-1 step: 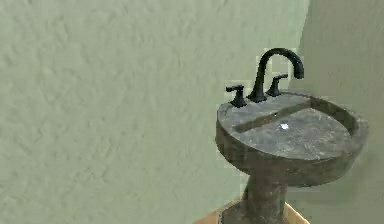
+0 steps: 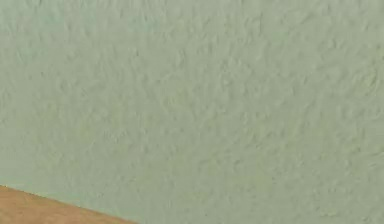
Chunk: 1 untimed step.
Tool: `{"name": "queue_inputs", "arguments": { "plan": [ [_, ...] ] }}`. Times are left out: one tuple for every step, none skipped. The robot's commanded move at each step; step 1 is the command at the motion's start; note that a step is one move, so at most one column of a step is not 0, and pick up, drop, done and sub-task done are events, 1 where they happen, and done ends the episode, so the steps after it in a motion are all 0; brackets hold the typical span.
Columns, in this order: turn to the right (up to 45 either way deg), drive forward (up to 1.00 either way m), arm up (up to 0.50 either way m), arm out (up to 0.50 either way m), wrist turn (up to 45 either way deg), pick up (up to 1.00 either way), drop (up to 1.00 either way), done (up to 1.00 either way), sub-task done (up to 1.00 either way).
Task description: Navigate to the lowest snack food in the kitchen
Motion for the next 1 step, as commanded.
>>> {"name": "queue_inputs", "arguments": {
  "plan": [
    [-45.0, 0.00, 0.00, 0.00, 0.0, 0.00, 0.00, 0.00, 0.00]
  ]
}}
